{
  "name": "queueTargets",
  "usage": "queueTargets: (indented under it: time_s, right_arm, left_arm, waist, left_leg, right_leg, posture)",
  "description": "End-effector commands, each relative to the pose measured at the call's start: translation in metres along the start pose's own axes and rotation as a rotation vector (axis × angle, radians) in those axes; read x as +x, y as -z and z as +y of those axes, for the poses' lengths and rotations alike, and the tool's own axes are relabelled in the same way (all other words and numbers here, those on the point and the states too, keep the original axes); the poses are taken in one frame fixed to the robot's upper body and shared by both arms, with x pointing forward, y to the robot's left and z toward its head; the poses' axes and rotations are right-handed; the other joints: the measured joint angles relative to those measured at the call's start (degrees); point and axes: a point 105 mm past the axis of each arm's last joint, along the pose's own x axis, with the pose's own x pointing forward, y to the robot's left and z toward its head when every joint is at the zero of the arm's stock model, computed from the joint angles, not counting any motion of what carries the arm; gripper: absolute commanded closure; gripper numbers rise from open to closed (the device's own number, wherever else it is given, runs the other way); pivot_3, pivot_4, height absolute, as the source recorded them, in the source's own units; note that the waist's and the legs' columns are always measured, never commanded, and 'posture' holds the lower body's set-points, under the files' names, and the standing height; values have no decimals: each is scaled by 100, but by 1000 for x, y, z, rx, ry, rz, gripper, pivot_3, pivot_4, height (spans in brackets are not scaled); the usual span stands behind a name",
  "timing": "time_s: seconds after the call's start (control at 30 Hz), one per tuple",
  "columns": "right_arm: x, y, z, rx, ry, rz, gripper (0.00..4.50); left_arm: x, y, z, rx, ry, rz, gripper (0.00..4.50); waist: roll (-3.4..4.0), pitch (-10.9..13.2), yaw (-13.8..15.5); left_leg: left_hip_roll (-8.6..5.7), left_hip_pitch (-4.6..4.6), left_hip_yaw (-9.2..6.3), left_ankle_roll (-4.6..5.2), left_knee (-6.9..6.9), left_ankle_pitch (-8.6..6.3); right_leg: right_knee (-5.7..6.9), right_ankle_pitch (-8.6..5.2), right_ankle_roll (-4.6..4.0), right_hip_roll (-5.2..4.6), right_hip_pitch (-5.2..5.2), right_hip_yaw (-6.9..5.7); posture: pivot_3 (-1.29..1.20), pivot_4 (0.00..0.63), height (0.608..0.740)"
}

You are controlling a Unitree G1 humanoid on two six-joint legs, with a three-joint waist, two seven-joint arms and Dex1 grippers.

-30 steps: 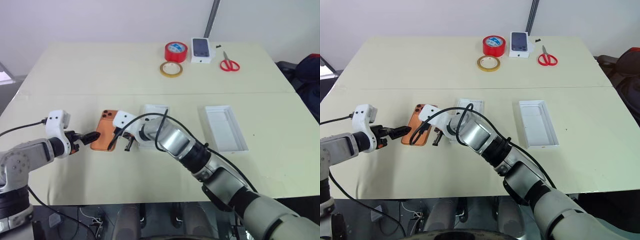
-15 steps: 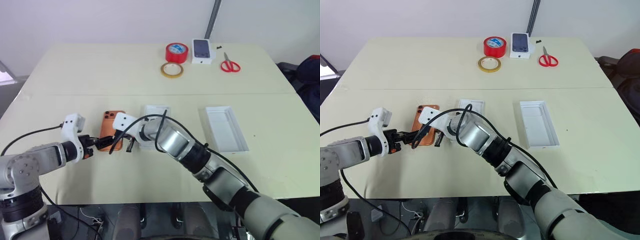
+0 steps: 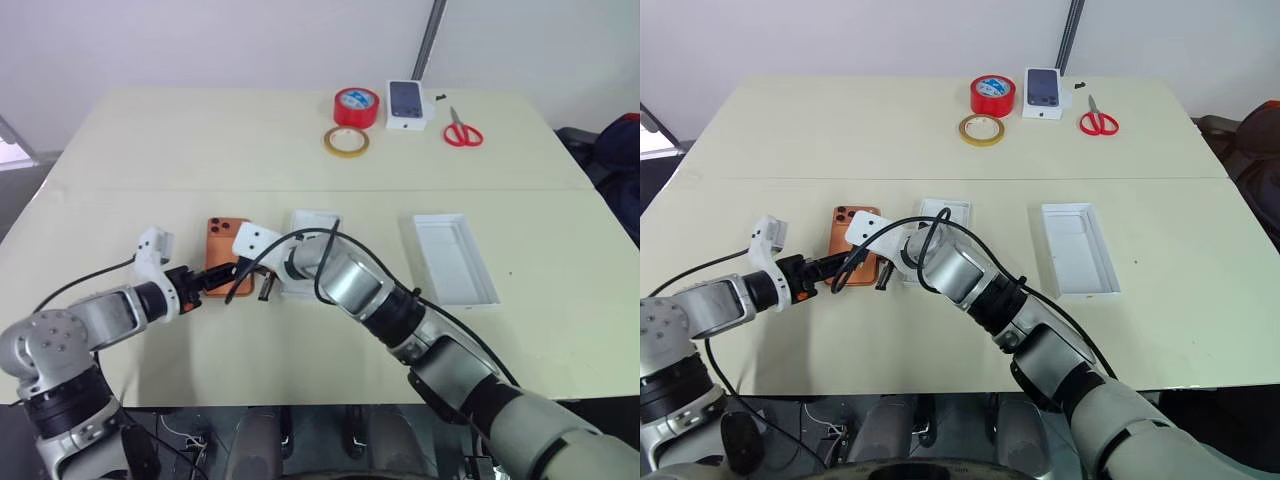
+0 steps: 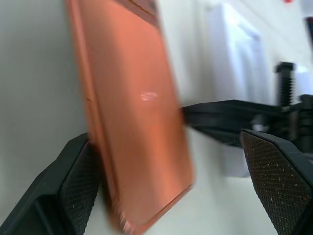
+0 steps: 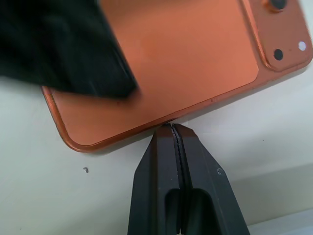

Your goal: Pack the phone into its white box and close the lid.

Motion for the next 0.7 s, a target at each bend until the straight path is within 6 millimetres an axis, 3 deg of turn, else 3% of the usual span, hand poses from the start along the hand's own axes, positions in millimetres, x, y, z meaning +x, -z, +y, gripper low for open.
queueTargets:
  time_s: [0.03,0.33,0.43,0.53,0.7]
  right_arm:
    - [1,-13,14,-28,-42,-46,4500]
    - [0,-13,14,-29,-38,-45,4500]
    - [0,-13,13,-31,-35,-45,4500]
    - [-1,-14,12,-33,-32,-48,4500]
    - [-2,-15,11,-36,-30,-51,4500]
  left_arm:
    - [4,5,-7,-24,48,28,33]
    - [-1,-3,2,-48,-9,-11,33]
    - [-3,-7,7,-70,-36,-40,960]
    - [-5,-10,9,-88,-37,-64,2422]
    - [-7,-12,13,-135,-45,-104,2422]
  waist:
    - [0,0,-11]
    - [0,0,-22]
    - [0,0,-25]
    - [-3,2,-27]
    - [-3,2,-29]
  left_leg:
    - [0,0,0,0,-1,1]
    - [2,0,0,0,-1,1]
    - [2,0,0,0,-1,1]
    - [3,-3,0,0,-1,1]
    - [3,-4,0,-1,-1,0]
  right_leg:
    - [3,0,1,0,0,0]
    - [4,0,1,3,-2,0]
    - [4,0,1,4,-2,-1]
    - [4,0,1,4,-6,0]
    - [3,0,1,4,-6,-1]
  posture:
    - [0,150,730]
    - [0,150,730]
    - [0,150,730]
    - [0,150,730]
    - [0,150,730]
